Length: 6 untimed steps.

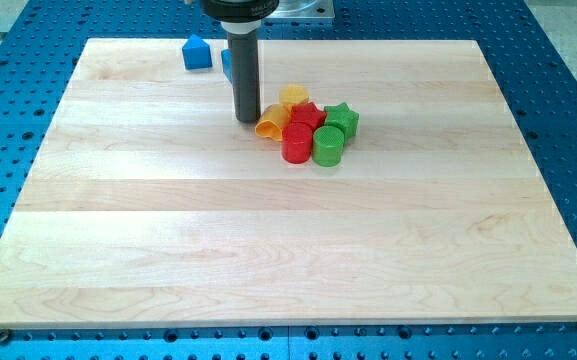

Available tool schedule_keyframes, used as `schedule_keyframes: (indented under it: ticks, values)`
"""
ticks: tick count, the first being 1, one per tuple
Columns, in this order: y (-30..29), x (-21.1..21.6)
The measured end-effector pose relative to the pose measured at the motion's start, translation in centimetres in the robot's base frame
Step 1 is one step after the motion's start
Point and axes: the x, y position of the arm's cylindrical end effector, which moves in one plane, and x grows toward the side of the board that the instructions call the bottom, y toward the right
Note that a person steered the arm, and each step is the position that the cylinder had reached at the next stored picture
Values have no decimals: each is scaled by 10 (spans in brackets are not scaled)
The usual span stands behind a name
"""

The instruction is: Move the blue cube into the triangle

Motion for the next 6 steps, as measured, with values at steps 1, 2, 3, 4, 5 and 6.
schedule_keyframes:
  ticks: [1, 2, 3, 4, 5, 6]
  values:
    - [9, -16]
    - [35, -79]
    - [-10, -93]
    - [-59, -96]
    - [-38, -128]
    - [-37, -159]
